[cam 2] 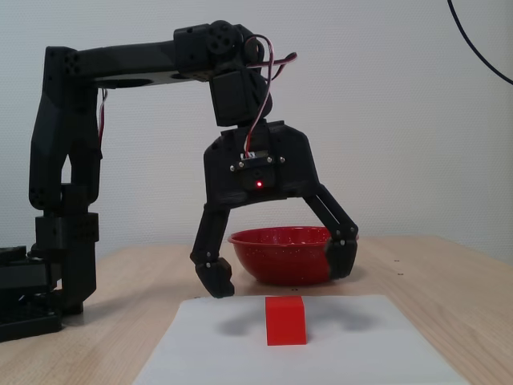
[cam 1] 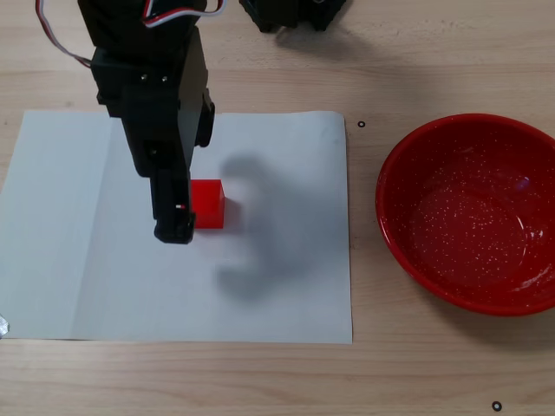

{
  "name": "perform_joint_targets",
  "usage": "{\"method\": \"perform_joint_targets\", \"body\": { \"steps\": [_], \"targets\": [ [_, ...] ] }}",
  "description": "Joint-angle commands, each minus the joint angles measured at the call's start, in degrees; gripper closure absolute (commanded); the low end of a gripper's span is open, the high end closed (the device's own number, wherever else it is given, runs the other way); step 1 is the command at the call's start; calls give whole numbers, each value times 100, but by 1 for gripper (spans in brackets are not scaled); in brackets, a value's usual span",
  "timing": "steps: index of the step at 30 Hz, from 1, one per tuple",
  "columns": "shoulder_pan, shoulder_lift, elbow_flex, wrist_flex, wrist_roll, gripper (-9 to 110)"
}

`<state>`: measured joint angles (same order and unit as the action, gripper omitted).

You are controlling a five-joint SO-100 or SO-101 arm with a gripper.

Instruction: Grasp the red cube and put it in the red bowl.

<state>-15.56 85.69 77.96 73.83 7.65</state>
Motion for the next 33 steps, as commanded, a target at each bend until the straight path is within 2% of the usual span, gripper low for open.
{"method": "perform_joint_targets", "body": {
  "steps": [1,23,33],
  "targets": [
    [-26,229,-642,-158,79,43],
    [220,-378,-615,-633,-35,41],
    [246,-659,-633,-861,-18,45]
  ]
}}
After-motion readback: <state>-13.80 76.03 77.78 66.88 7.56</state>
